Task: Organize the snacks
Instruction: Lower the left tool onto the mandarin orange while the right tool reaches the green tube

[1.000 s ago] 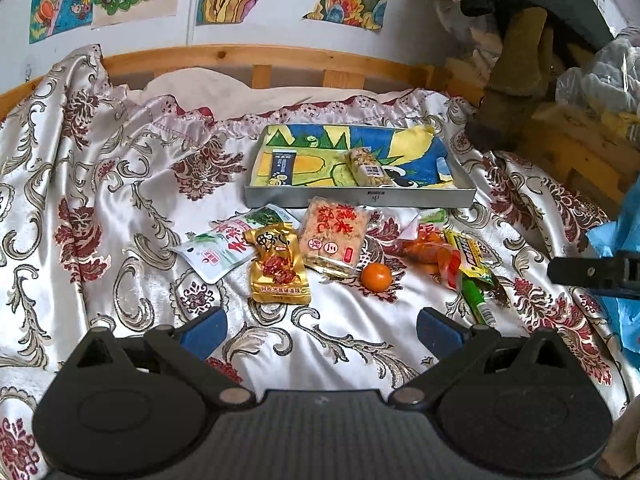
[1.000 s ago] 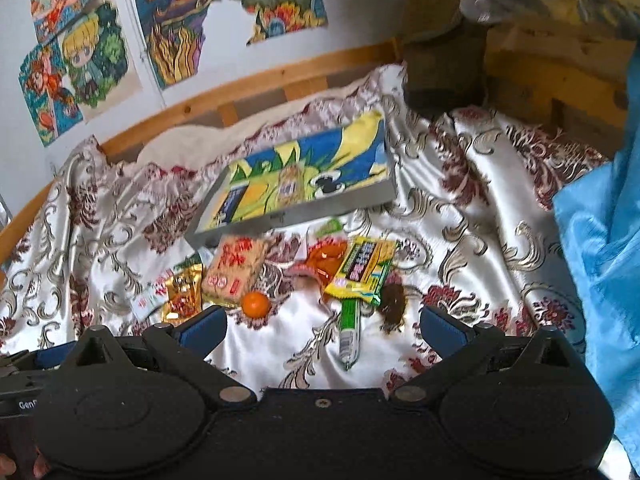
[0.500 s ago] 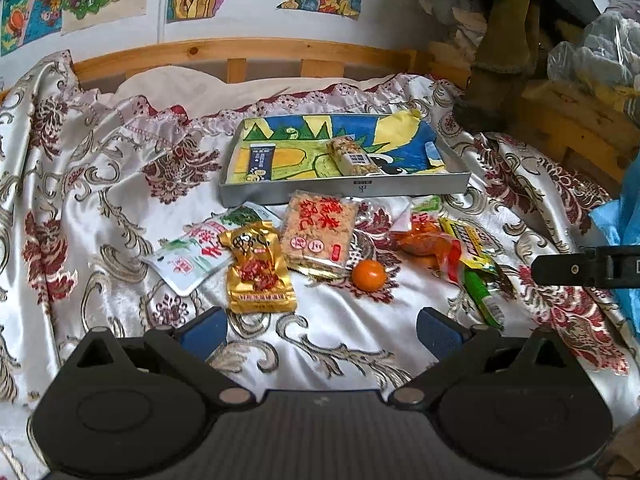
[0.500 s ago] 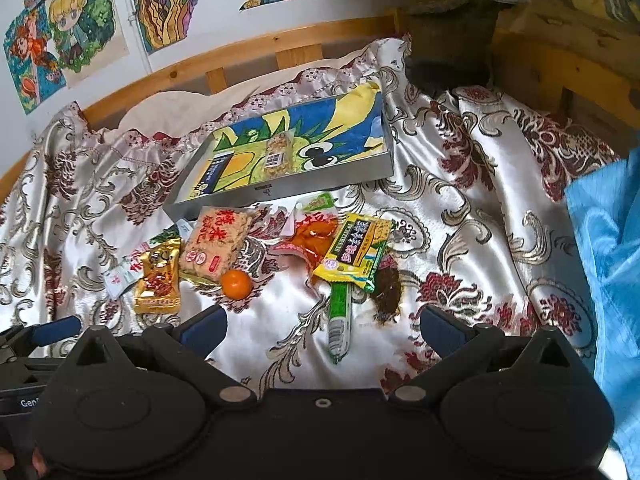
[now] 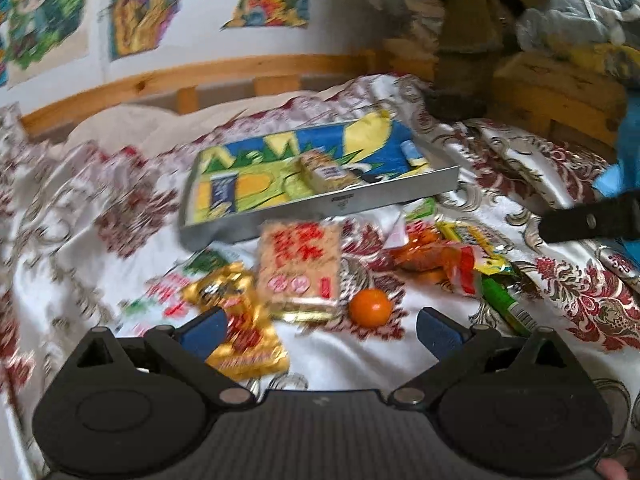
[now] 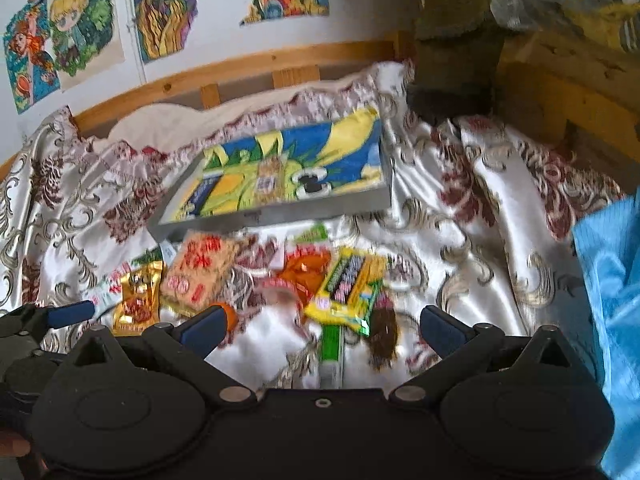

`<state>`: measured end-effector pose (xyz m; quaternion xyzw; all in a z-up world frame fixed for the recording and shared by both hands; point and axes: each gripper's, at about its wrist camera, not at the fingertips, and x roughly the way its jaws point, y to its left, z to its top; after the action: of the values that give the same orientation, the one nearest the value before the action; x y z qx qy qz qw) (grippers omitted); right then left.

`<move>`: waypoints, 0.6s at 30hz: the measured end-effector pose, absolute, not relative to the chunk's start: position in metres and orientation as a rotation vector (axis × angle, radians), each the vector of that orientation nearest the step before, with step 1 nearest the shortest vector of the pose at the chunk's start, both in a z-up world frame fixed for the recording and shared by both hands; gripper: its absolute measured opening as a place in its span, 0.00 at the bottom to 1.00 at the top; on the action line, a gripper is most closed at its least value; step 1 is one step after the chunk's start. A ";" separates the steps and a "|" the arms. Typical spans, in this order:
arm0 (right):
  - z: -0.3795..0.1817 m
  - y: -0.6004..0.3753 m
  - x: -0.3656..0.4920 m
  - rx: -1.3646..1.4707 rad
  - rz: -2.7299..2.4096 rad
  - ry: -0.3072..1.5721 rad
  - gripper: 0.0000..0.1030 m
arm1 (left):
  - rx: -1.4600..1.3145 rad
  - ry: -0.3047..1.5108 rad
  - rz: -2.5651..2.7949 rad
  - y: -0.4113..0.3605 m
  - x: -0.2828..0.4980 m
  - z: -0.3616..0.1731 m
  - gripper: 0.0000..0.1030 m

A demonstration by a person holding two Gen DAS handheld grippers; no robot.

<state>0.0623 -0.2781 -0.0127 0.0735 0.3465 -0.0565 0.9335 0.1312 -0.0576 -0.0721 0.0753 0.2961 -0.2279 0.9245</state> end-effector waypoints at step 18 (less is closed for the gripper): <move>-0.056 -0.299 0.091 0.291 -0.182 0.902 0.84 | 0.146 0.635 -0.742 -0.080 0.174 -0.099 0.94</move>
<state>0.0913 -0.2994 -0.0561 0.1401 0.4337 -0.0877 0.8858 0.1744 -0.0804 -0.0991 0.0701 0.3047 -0.3562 0.8806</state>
